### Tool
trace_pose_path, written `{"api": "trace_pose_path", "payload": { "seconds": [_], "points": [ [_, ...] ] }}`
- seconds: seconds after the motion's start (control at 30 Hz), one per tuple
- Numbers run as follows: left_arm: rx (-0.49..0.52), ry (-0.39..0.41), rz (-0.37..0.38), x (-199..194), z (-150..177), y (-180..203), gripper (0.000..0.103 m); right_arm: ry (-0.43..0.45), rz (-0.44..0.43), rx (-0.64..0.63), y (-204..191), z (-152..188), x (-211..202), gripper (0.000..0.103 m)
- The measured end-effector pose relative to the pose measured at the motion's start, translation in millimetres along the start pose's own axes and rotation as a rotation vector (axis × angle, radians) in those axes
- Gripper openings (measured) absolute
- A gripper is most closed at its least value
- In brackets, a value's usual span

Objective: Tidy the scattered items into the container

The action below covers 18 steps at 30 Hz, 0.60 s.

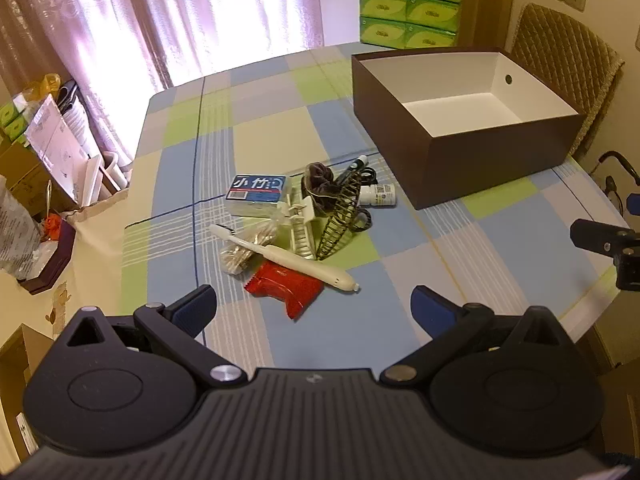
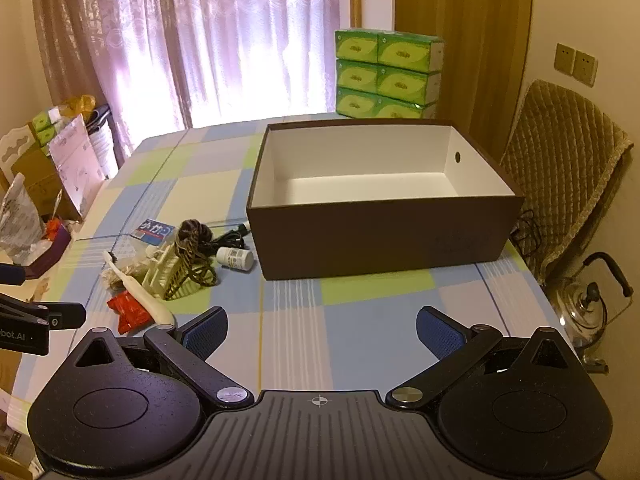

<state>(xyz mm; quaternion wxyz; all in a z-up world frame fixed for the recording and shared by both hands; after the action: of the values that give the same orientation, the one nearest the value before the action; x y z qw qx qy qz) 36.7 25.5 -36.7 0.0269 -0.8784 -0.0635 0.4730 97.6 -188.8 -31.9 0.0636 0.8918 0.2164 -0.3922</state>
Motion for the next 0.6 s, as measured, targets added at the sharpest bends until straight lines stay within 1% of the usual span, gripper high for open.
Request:
{"api": "trace_pose_path", "payload": {
  "seconds": [0.2,0.6],
  "points": [
    [-0.029,-0.002,-0.023,-1.3,1.8,-6.3,0.102,0.011,-0.011,-0.028,-1.5,-3.0,0.5,0.103],
    [-0.105,0.012,-0.058,-7.9,4.5,-13.1,0.102,0.021,-0.025,-0.049,10.3,-12.1,2.7,0.103]
  ]
}}
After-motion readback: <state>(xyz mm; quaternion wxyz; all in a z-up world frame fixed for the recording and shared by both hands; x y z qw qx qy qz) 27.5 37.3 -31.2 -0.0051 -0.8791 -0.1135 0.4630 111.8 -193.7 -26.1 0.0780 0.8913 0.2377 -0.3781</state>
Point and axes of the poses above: each gripper's, at about its wrist camera, not at the fingertips, and x roughly the way its jaws point, y to its right, z to its underside, the point moved 5 cm from there along x, roughly the way its jaws point, and after that the axes turned 3 degrees about -y, right-handed, at the moved point
